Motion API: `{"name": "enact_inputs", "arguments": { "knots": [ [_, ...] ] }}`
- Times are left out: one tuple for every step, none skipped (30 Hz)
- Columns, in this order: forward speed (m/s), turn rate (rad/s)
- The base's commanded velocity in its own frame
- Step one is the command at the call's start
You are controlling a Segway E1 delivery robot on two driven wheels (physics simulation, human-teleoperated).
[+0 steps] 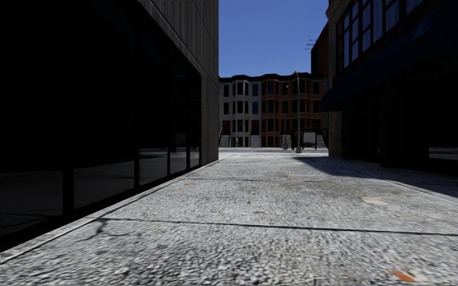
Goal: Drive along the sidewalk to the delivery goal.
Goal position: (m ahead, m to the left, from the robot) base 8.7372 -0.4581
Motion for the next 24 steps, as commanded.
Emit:
{"name": "enact_inputs", "arguments": {
  "knots": [
    [2.0,0.0],
    [2.0,0.0],
    [2.0,0.0],
    [2.0,0.0],
    [2.0,0.0],
    [2.0,0.0],
    [2.0,0.0],
    [2.0,0.0],
    [2.0,0.0],
    [2.0,0.0],
    [2.0,0.0],
    [2.0,0.0],
    [2.0,0.0],
    [2.0,0.0],
    [2.0,0.0],
    [2.0,0.0],
    [2.0,0.0],
    [2.0,0.0],
    [2.0,0.0],
    [2.0,-0.25],
    [2.0,-0.39],
    [2.0,-0.39],
    [2.0,-0.43],
    [2.0,-0.44]
  ]
}}
